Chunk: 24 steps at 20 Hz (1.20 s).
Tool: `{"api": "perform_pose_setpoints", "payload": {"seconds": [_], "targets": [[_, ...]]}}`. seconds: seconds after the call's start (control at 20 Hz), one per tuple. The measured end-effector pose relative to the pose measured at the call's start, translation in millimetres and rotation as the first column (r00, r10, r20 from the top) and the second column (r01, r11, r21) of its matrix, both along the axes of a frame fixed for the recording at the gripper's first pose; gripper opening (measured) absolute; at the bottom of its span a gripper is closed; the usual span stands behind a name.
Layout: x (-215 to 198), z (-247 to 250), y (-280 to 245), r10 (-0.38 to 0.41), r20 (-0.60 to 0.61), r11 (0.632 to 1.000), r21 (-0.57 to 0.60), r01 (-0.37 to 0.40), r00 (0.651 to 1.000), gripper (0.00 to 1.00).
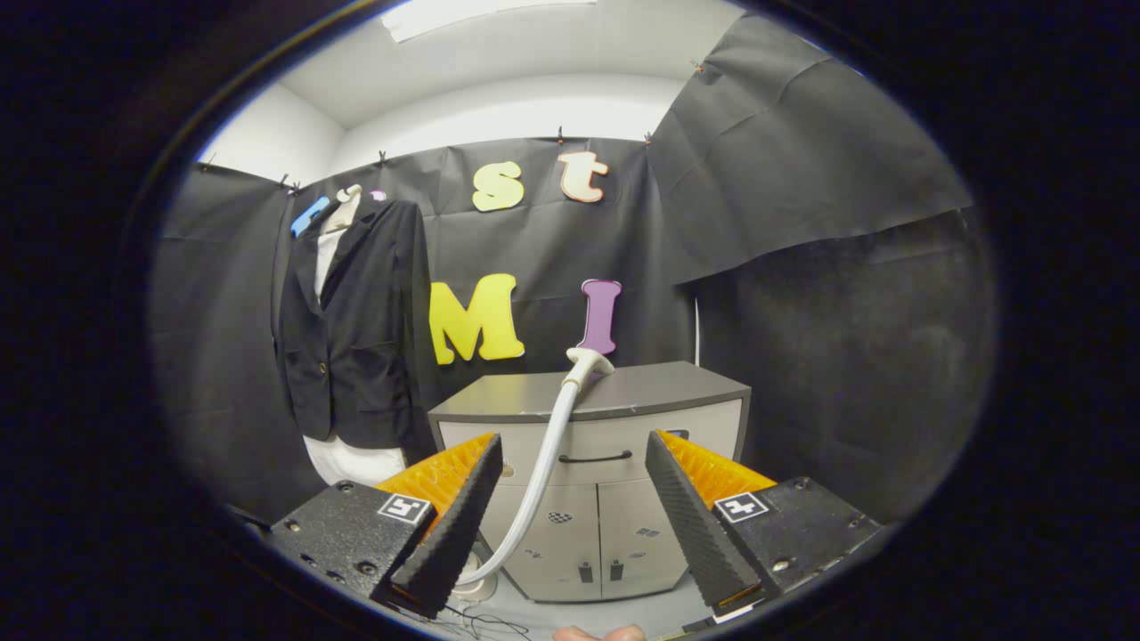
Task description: Iron the clothes twice with a garment steamer, once on the left side and once on the right side.
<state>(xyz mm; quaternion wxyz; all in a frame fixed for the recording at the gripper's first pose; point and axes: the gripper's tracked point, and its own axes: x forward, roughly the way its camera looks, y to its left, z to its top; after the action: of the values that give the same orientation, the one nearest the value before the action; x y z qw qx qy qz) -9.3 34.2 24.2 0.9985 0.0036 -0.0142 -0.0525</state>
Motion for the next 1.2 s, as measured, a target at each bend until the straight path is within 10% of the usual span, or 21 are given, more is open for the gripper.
{"api": "perform_pose_setpoints", "payload": {"seconds": [1.2], "targets": [[71,34,40,-0.136,-0.036,0.989,0.048,0.138,0.99,1.0]]}}
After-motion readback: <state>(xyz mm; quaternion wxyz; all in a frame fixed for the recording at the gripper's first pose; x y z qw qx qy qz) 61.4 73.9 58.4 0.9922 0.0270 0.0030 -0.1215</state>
